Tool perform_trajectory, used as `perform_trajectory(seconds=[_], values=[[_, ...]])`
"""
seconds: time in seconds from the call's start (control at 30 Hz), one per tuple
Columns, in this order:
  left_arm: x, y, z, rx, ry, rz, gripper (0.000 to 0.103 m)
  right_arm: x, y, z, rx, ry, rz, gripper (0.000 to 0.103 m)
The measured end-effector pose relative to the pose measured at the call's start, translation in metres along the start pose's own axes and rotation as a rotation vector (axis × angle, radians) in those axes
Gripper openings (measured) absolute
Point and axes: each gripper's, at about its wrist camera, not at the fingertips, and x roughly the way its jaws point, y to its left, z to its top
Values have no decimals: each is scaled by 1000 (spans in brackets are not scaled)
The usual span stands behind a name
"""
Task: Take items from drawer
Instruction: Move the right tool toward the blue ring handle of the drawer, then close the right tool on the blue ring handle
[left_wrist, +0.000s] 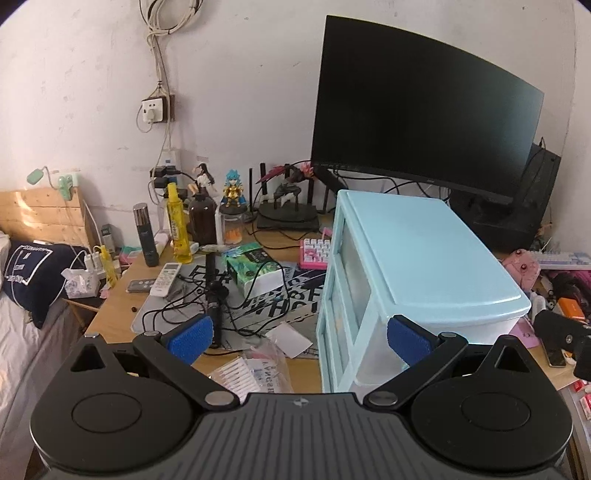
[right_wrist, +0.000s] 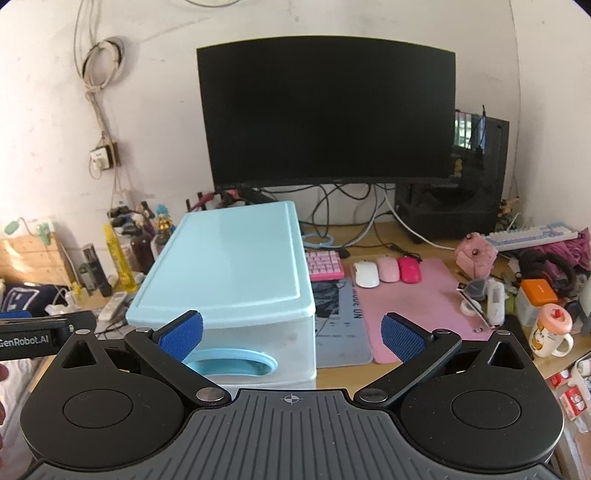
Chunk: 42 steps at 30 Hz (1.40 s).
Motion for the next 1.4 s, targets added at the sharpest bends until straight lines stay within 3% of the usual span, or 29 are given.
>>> perform_trajectory(seconds=[0.37, 0.5, 0.67, 0.73, 0.8, 1.1, 1.27, 1.4], values=[[-1, 19, -8, 44, -22, 26, 103, 15, -19, -24, 204, 23, 194, 103], [-6, 24, -8, 59, -19, 30, 103, 30, -24, -38, 325, 28, 322, 102], [-10, 31, -10, 67, -12, 31, 103, 61, -37, -64, 524, -4, 491, 86], [-12, 34, -14, 79, -7, 39, 103, 76, -42, -73, 595, -2, 520, 77], [-14, 36, -16, 101, -1, 47, 103, 86, -45, -80, 647, -5, 539, 75], [-23, 44, -21, 137, -10, 73, 103, 106, -47, -94, 719, -53, 602, 68], [-27, 44, -23, 150, -16, 69, 103, 110, -48, -103, 739, -88, 678, 50], [-28, 44, -24, 155, -12, 60, 103, 115, -53, -112, 774, -115, 738, 45]])
